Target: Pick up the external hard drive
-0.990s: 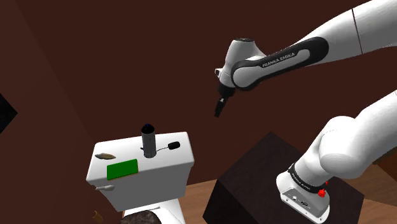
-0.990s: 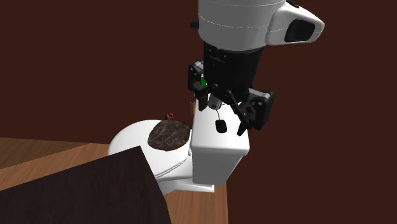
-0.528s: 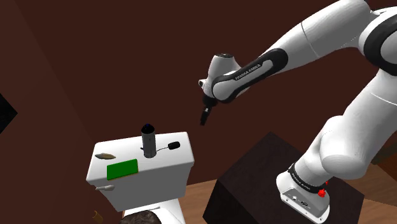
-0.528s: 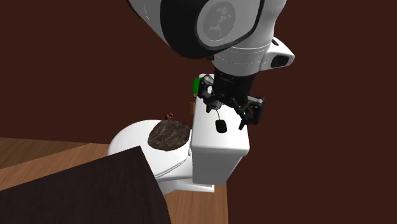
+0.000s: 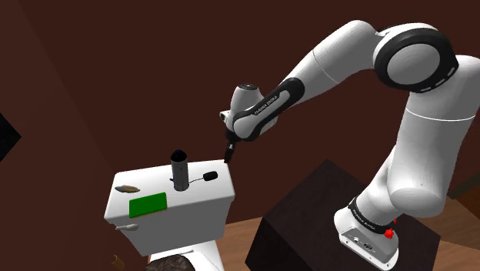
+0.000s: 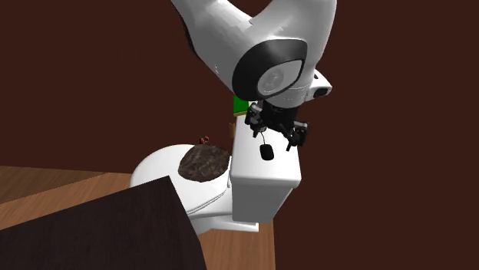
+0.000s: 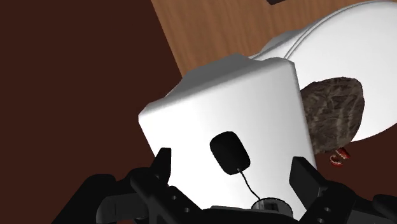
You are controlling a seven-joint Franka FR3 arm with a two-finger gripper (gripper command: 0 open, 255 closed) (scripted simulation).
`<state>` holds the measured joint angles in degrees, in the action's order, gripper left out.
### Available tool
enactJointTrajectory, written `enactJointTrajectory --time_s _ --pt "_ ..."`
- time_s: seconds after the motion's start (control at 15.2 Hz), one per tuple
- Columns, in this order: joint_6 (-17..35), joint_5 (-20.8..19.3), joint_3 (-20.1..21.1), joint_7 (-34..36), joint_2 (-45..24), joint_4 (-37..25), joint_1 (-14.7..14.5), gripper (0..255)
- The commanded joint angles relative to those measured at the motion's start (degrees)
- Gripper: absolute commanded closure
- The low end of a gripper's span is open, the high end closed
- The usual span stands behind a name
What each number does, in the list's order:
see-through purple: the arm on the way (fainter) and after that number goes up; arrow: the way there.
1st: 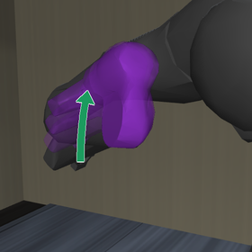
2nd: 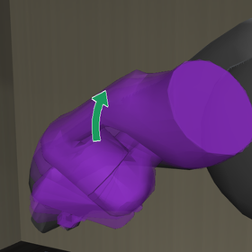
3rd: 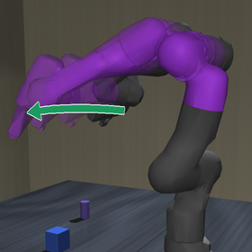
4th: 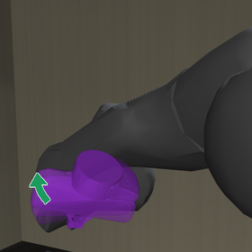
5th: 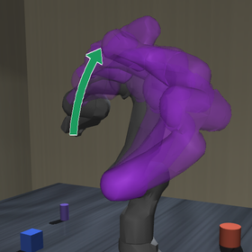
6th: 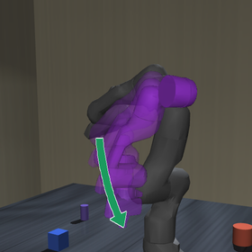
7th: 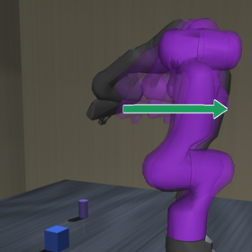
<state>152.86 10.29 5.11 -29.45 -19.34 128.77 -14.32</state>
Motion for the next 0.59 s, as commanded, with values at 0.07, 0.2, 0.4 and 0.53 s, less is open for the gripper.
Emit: enactJointTrajectory --time_s 0.07,0.2,0.4,0.53 --pt "1.98 0.0 1.13 -1.74 -6.39 -4.85 -0.41 0" --pt "2.94 -0.3 1.77 -2.55 -10.51 -8.29 -0.92 0" --pt "3.9 -0.96 2.56 -3.64 -16.63 -13.87 -1.86 0" --pt "4.23 -1.51 3.0 -4.29 -20.69 -17.87 -2.59 0"
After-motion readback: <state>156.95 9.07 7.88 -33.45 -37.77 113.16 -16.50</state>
